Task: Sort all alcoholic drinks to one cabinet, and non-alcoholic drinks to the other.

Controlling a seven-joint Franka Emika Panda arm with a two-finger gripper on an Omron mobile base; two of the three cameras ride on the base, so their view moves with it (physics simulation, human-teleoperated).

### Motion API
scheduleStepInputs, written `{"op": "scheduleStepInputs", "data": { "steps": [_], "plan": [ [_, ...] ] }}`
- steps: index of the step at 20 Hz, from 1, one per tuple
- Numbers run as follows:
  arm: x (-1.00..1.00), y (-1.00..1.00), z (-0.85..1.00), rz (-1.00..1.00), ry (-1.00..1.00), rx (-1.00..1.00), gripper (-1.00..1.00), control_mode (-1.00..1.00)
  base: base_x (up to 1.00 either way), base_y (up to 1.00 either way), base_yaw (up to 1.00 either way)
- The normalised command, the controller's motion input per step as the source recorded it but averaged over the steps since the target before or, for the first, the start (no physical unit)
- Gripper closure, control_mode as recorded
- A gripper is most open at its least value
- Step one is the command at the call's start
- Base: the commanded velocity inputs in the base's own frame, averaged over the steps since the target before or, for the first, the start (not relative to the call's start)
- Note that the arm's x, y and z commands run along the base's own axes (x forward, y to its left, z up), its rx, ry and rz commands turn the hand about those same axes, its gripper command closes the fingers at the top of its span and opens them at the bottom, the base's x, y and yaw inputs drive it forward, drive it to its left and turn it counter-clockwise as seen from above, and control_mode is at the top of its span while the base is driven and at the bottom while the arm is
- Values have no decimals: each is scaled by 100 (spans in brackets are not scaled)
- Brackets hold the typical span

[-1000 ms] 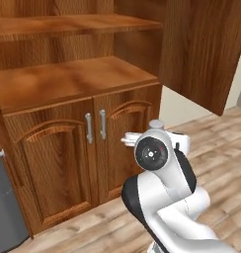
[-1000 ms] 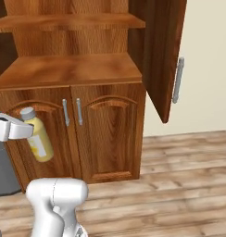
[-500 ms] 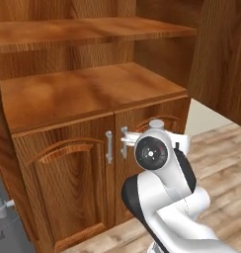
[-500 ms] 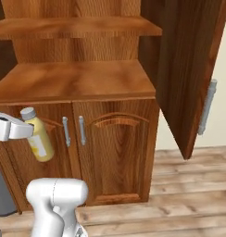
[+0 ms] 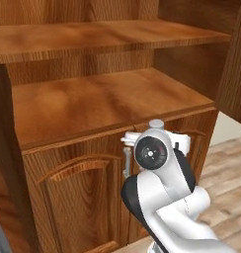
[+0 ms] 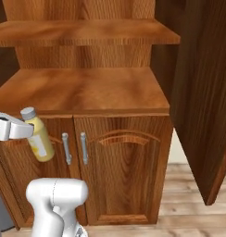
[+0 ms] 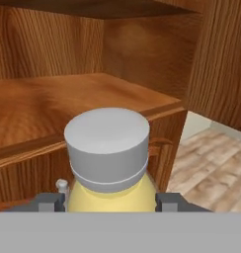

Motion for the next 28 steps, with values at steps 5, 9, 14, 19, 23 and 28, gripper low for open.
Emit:
{"op": "scheduleStepInputs", "data": {
  "steps": [5,9,14,19,23,28],
  "plan": [
    [0,0,0,0,0,0,100,100,50,-26,20],
    [0,0,0,0,0,0,100,100,47,-26,22],
    [0,0,0,0,0,0,100,100,44,-28,25],
    [0,0,0,0,0,0,100,100,44,-24,24],
    [0,0,0,0,0,0,100,100,34,-1,11],
    [0,0,0,0,0,0,100,100,0,0,0]
  ]
}}
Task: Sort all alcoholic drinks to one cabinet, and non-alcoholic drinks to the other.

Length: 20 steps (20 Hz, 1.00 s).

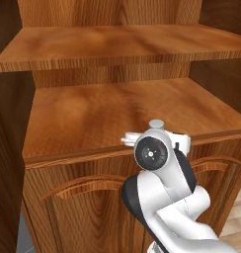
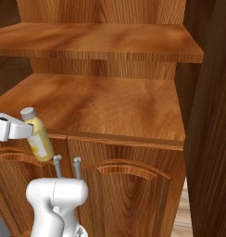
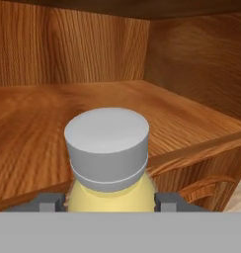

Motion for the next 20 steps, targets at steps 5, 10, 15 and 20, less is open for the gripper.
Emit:
{"op": "scheduleStepInputs", "data": {
  "steps": [5,10,15,20],
  "plan": [
    [0,0,4,0,-3,0,100,-100,0,0,0],
    [0,0,23,0,-2,0,100,-100,0,0,0],
    [0,2,28,0,-2,-1,100,-100,0,0,0],
    [3,1,22,0,0,0,100,-100,0,0,0]
  ]
}}
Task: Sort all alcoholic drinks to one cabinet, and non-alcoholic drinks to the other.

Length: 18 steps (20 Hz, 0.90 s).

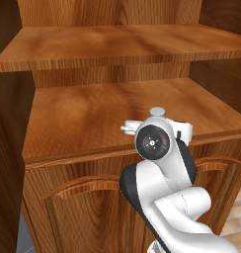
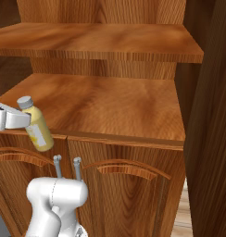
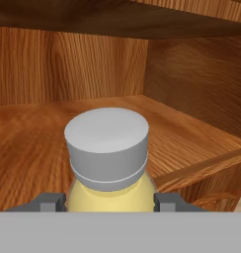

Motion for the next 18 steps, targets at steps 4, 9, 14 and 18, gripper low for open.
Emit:
{"op": "scheduleStepInputs", "data": {
  "steps": [4,9,14,18],
  "plan": [
    [17,7,4,3,0,0,100,-100,0,0,0],
    [26,10,0,8,-3,0,100,-100,0,0,0],
    [26,8,0,13,-5,0,100,-100,0,0,0],
    [27,9,0,12,-3,0,100,-100,0,0,0]
  ]
}}
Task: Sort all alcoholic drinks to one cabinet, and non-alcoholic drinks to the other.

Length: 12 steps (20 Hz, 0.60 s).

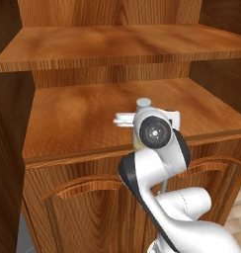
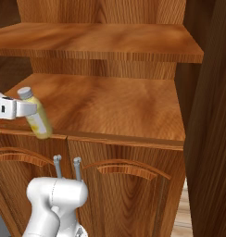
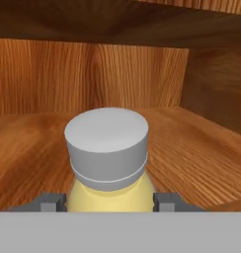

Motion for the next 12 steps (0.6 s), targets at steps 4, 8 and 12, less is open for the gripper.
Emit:
{"op": "scheduleStepInputs", "data": {
  "steps": [4,8,12],
  "plan": [
    [34,9,0,11,-1,0,100,-100,0,0,0],
    [45,12,0,9,0,0,100,-100,0,0,0],
    [49,10,0,8,0,0,100,-100,0,0,0]
  ]
}}
